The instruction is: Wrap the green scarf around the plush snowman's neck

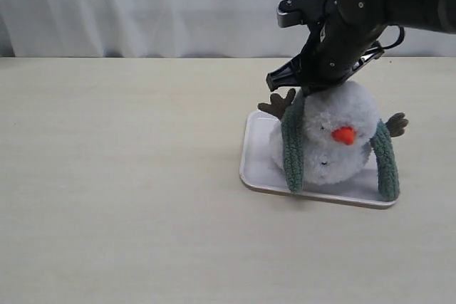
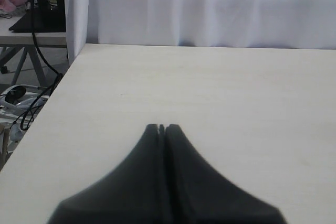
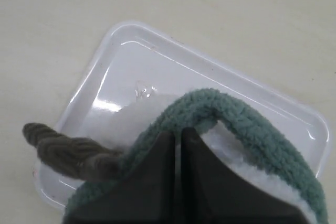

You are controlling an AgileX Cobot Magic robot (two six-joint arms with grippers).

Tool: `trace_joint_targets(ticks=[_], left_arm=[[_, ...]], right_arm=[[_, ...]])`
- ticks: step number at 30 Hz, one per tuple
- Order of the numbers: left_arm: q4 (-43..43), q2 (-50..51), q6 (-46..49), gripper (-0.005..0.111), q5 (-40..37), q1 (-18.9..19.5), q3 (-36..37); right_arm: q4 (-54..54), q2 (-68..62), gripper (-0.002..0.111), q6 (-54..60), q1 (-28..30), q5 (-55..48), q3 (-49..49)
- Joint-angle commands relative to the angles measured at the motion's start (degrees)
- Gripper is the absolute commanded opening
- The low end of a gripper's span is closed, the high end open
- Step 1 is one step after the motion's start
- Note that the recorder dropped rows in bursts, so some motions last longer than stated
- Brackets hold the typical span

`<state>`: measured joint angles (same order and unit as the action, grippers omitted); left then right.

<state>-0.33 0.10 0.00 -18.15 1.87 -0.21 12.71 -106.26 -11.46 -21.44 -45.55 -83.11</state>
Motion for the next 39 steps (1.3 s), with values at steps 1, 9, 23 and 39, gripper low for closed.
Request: trace_joint_targets(ticks=[1, 9, 23, 39], left_arm=[[-0.21, -0.1, 0.0, 0.0, 0.53, 0.08, 0.21], [-0.21, -0.1, 0.0, 0.0, 0.53, 0.08, 0.21], [-0.21, -0.1, 0.0, 0.0, 0.53, 0.08, 0.21], [-0.21, -0.1, 0.0, 0.0, 0.53, 0.08, 0.21]], right_arm=[[-2.64, 3.35, 0.004, 0.56, -0.09, -0.81, -0.14], [-12.01, 3.33, 0.004, 7.8, -0.09, -0.91, 0.71], [-10.28, -0.02, 0.004, 7.8, -0.09, 0.31, 6.18], [-7.73, 9.42, 0.004, 9.97, -0.09, 1.8, 5.84]])
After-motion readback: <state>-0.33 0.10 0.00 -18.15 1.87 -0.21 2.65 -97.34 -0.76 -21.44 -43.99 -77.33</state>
